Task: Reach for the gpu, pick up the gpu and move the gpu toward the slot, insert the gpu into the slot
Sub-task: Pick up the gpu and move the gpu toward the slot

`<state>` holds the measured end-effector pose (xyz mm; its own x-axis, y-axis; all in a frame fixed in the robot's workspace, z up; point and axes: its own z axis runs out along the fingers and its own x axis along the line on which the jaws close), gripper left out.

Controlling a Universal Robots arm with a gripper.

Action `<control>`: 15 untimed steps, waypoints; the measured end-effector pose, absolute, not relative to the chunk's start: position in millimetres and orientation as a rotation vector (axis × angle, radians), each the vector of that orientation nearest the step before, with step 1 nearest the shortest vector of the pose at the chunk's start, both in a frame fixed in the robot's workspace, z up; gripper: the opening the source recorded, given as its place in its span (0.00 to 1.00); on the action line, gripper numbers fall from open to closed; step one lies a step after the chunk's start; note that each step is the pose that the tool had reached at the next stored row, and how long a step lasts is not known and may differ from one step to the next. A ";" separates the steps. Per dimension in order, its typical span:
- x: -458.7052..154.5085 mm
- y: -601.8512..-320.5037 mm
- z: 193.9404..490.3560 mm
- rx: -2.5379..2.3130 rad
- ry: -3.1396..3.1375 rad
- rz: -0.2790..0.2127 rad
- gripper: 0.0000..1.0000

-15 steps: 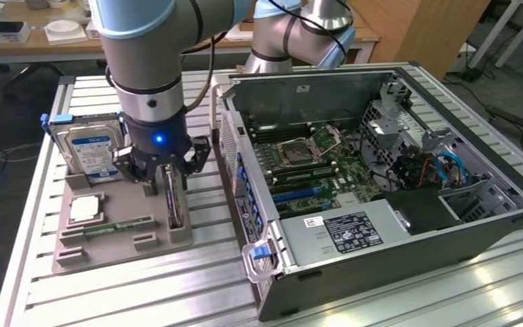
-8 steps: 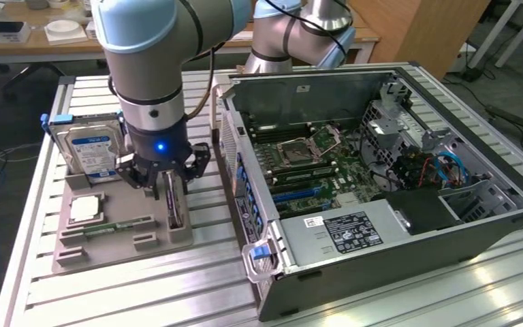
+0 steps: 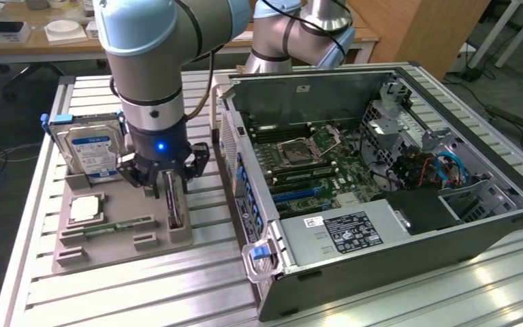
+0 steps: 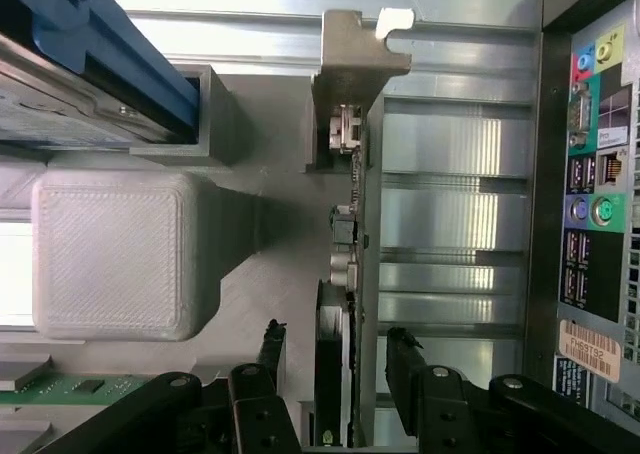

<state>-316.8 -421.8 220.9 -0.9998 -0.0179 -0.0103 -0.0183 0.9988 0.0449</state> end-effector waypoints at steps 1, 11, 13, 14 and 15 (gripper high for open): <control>-316.8 -421.7 219.8 -0.028 3.131 0.070 0.53; -316.9 -421.7 219.0 -0.028 3.132 0.070 0.53; -316.9 -421.7 219.0 -0.028 3.132 0.070 0.51; -316.9 -421.7 219.0 -0.028 3.132 0.070 0.45; -316.9 -421.7 219.0 -0.028 3.132 0.070 0.45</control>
<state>-316.9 -421.7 219.0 -0.9998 -0.0177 -0.0091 -0.0181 0.9988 0.0449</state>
